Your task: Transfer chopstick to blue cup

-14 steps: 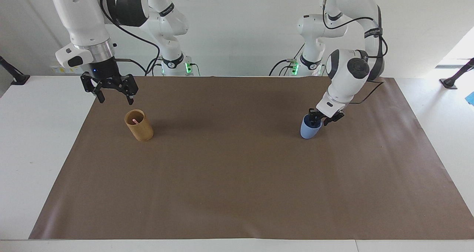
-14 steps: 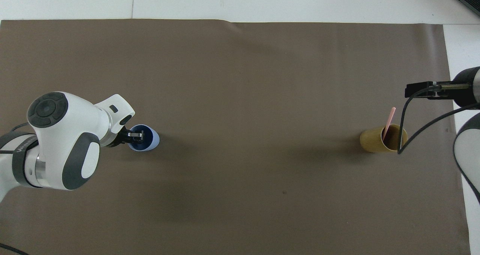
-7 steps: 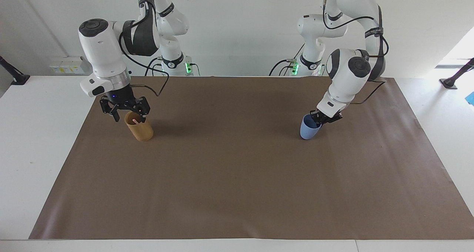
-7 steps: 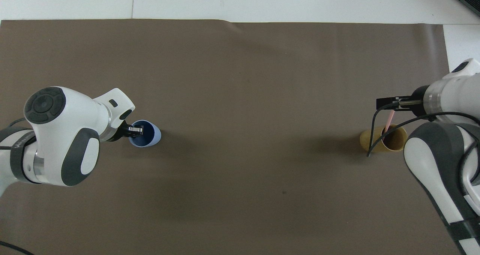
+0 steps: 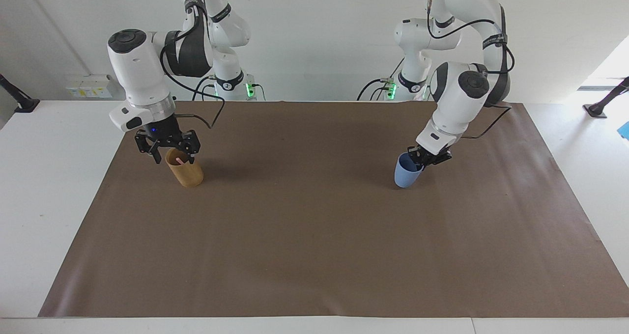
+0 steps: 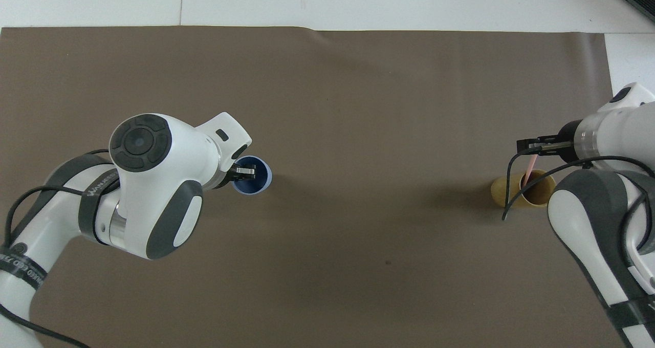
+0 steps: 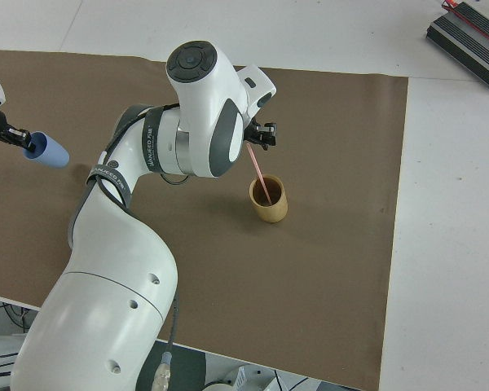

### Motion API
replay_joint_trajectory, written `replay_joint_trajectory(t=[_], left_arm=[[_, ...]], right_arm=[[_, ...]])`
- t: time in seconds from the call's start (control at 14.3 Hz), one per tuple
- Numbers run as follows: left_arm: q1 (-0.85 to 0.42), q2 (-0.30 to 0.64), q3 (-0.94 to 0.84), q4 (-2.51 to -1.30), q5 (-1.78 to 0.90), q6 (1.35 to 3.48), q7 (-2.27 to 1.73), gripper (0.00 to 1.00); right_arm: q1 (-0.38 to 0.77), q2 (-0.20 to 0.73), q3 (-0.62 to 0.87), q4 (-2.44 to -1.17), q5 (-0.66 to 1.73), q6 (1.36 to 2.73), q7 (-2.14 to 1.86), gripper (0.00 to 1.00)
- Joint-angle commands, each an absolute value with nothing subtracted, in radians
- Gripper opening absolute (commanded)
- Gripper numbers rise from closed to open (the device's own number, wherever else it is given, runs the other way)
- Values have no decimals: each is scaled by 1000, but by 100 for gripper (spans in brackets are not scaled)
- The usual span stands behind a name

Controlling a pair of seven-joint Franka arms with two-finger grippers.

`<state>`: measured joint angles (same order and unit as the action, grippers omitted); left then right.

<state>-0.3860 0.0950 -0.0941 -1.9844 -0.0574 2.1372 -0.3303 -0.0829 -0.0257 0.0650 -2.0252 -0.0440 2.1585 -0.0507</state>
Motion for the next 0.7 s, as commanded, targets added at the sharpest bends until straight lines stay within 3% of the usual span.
replay_joint_trajectory(t=[0.0,0.21,0.35,0.63], left_arm=[[-477,165,-77,-1855,-51,2062,-406,0],[-540,274,-75,-1735,-35,2043,-449,0],[-541,285,-77,-1730,-29,2049,-448,0],[-568,313,-77,-1733,-29,2071,-449,0]], right_arm=[[-87,-55,66,-2059,-17,2164,-109,30],[-87,-49,66,-2056,-17,2192,-114,9],[-95,-45,66,-2051,-17,2218,-112,0],[-101,-58,66,-2027,-17,2200,-100,0]])
